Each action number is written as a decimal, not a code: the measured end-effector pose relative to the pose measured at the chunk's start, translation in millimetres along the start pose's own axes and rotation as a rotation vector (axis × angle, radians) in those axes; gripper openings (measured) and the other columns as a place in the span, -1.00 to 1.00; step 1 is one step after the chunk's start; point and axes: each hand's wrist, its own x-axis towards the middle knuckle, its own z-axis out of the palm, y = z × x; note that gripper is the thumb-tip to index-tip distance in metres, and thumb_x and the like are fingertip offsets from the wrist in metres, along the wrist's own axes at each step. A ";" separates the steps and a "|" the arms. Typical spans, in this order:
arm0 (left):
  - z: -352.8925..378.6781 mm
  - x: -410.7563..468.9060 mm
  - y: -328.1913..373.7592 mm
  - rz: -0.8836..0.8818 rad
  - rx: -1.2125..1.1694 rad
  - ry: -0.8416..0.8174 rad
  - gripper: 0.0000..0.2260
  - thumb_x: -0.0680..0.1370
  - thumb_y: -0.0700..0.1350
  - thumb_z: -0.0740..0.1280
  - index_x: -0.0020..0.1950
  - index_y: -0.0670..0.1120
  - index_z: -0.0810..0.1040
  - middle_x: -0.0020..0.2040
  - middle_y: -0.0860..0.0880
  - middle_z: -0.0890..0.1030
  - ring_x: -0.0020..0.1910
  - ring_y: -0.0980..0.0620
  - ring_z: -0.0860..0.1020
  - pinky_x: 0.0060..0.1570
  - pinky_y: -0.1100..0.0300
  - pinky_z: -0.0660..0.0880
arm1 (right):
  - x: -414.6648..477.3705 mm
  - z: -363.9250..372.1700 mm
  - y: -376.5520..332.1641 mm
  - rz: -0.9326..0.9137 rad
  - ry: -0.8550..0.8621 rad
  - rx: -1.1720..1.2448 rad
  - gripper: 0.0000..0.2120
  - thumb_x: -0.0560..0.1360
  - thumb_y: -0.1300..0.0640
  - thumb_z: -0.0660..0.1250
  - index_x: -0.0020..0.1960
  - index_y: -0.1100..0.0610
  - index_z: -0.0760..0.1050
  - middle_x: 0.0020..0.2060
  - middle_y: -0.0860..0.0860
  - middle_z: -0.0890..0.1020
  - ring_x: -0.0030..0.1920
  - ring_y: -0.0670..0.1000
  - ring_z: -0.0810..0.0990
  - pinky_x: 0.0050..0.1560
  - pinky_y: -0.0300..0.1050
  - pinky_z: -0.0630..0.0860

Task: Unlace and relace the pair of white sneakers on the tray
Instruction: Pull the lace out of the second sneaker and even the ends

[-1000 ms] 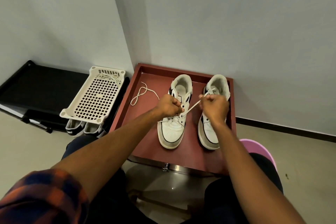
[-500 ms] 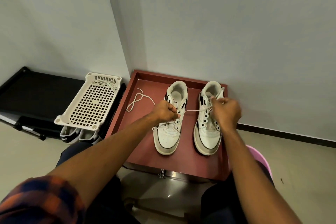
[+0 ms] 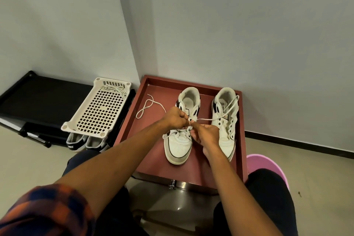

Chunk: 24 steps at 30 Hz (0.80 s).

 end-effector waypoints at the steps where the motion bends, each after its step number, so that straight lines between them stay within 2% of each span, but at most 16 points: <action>1: -0.2 0.5 0.1 -0.006 -0.010 0.002 -0.86 0.47 -0.35 0.48 -0.25 -0.22 0.59 -0.37 -0.12 0.58 -0.47 0.10 0.56 -0.35 0.22 0.55 | 1.3 -0.6 1.4 0.015 -0.015 0.021 -0.82 0.46 0.19 0.55 -0.26 0.23 0.64 -0.39 0.14 0.65 -0.49 -0.07 0.54 -0.44 -0.27 0.50; 5: 1.7 0.9 -0.8 -0.012 -0.032 0.014 -0.83 0.46 -0.37 0.48 -0.28 -0.21 0.57 -0.40 -0.09 0.57 -0.48 0.09 0.56 -0.35 0.23 0.56 | 2.3 -7.4 6.3 -0.024 0.004 0.037 -0.86 0.52 0.25 0.47 -0.21 0.24 0.64 -0.43 0.07 0.62 -0.46 -0.05 0.52 -0.44 -0.25 0.50; 8: 1.3 0.6 -0.8 -0.015 -0.003 0.031 -0.78 0.46 -0.36 0.48 -0.33 -0.17 0.57 -0.45 -0.04 0.57 -0.47 0.08 0.56 -0.29 0.17 0.57 | 7.7 -23.4 -13.5 -0.133 0.118 0.043 -0.85 0.58 0.21 0.40 -0.16 0.21 0.60 -0.39 0.05 0.62 -0.47 -0.05 0.54 -0.43 -0.19 0.53; 10: -1.0 1.2 -0.5 -0.018 0.022 0.020 -0.82 0.46 -0.35 0.49 -0.31 -0.19 0.58 -0.39 -0.10 0.59 -0.42 0.02 0.57 -0.25 0.12 0.57 | 14.8 -39.7 -43.1 -0.218 0.209 0.018 -0.80 0.60 0.17 0.37 -0.20 0.15 0.57 -0.43 0.00 0.60 -0.50 -0.04 0.55 -0.41 -0.15 0.55; 12: -1.7 0.8 0.5 -0.021 0.032 -0.002 -0.86 0.46 -0.35 0.48 -0.27 -0.23 0.60 -0.34 -0.18 0.60 -0.35 -0.06 0.57 -0.23 0.10 0.55 | 23.8 -54.4 -75.6 -0.299 0.272 -0.032 -0.76 0.59 0.15 0.37 -0.25 0.10 0.57 -0.49 -0.04 0.59 -0.49 -0.01 0.58 -0.38 -0.12 0.57; 15: 0.7 1.0 1.6 -0.018 0.032 0.015 -0.82 0.46 -0.35 0.47 -0.32 -0.22 0.59 -0.36 -0.19 0.60 -0.29 -0.13 0.55 -0.17 0.05 0.54 | 32.1 -58.1 -101.4 -0.382 0.273 -0.245 -0.77 0.57 0.13 0.35 -0.25 0.10 0.61 -0.43 0.01 0.66 -0.43 0.06 0.66 -0.32 -0.05 0.61; 17: 4.3 1.2 3.3 -0.021 0.039 0.027 -0.77 0.46 -0.35 0.47 -0.37 -0.19 0.55 -0.42 -0.15 0.58 -0.29 -0.14 0.53 -0.22 0.07 0.51 | 31.9 -51.9 -106.0 -0.340 0.194 -0.214 -0.76 0.56 0.12 0.33 -0.27 0.10 0.57 -0.44 0.02 0.62 -0.48 0.02 0.57 -0.42 -0.13 0.49; 18: 5.3 1.2 4.3 -0.024 0.035 0.030 -0.76 0.46 -0.36 0.47 -0.37 -0.18 0.54 -0.43 -0.14 0.57 -0.29 -0.14 0.52 -0.25 0.09 0.49 | 31.9 -48.6 -108.4 -0.256 0.117 -0.113 -0.76 0.56 0.13 0.33 -0.29 0.09 0.53 -0.46 0.01 0.55 -0.53 -0.03 0.46 -0.50 -0.21 0.37; 20: 4.4 1.5 3.8 -0.026 0.026 0.032 -0.76 0.46 -0.36 0.46 -0.37 -0.18 0.53 -0.41 -0.15 0.57 -0.28 -0.14 0.53 -0.26 0.12 0.49 | 34.2 -45.8 -114.1 0.022 -0.125 0.141 -0.78 0.54 0.10 0.31 -0.28 0.04 0.47 -0.48 -0.06 0.40 -0.59 -0.12 0.27 -0.58 -0.34 0.16; 22: 3.5 1.3 2.5 -0.020 0.038 0.034 -0.81 0.45 -0.35 0.47 -0.34 -0.23 0.56 -0.40 -0.17 0.58 -0.30 -0.13 0.53 -0.27 0.12 0.50 | 36.6 -45.7 -120.5 0.233 -0.382 0.353 -0.86 0.47 0.05 0.30 -0.25 0.04 0.47 -0.47 -0.10 0.32 -0.59 -0.14 0.19 -0.63 -0.34 0.10; 24: 4.6 0.8 1.6 -0.015 0.051 0.040 -0.85 0.45 -0.35 0.47 -0.30 -0.27 0.58 -0.42 -0.15 0.57 -0.33 -0.12 0.53 -0.28 0.12 0.50 | 37.9 -47.1 -127.9 0.298 -0.514 0.469 -0.87 0.39 0.01 0.33 -0.23 0.07 0.50 -0.46 -0.10 0.31 -0.59 -0.13 0.19 -0.62 -0.33 0.09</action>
